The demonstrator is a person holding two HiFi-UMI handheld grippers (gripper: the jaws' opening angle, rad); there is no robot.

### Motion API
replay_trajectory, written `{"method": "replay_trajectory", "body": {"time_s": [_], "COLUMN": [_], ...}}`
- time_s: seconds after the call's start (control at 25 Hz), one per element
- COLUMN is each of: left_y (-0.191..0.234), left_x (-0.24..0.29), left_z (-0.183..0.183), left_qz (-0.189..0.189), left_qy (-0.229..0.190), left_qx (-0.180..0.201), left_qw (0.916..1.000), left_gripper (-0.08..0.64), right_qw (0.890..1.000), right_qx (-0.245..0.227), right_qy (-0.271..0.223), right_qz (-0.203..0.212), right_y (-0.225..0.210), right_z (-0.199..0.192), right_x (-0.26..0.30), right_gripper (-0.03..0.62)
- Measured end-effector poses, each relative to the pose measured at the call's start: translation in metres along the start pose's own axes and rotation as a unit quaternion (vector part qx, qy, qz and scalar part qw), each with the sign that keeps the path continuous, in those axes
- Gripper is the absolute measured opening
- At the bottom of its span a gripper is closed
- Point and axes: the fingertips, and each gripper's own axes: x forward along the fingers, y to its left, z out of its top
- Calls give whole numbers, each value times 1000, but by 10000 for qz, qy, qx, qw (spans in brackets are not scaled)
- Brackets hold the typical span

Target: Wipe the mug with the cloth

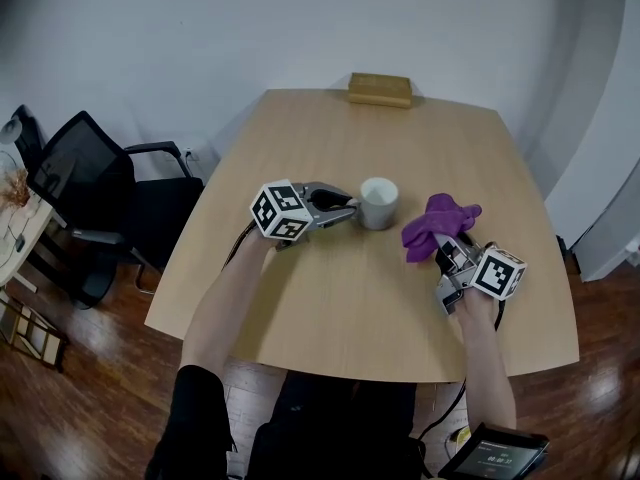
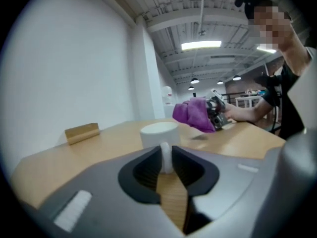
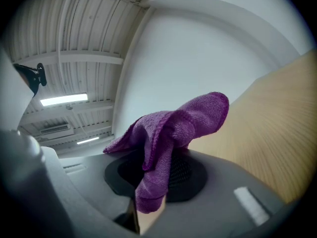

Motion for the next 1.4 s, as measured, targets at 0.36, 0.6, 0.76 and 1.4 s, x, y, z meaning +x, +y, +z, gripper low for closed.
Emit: {"method": "replay_trajectory", "body": {"time_s": [0.36, 0.6, 0.76, 1.4], "left_y": [26, 55, 77, 75], "left_x": [11, 18, 16, 12], "left_z": [-5, -2, -4, -6], "left_qz": [737, 1406, 2104, 2313], "left_qy": [74, 101, 169, 313], "left_qx": [-325, -426, -637, -742], "left_qw": [9967, 9891, 9754, 9696], "left_gripper": [80, 64, 60, 101], "right_qw": [10000, 9999, 10000, 9974], "right_qx": [-26, 81, 20, 412], "right_qy": [31, 2, 17, -200], "right_qz": [-62, 86, -26, 563], "right_y": [0, 2, -3, 4], "right_z": [0, -1, 3, 10], "right_x": [-2, -1, -6, -11], "right_gripper": [78, 77, 77, 80]}}
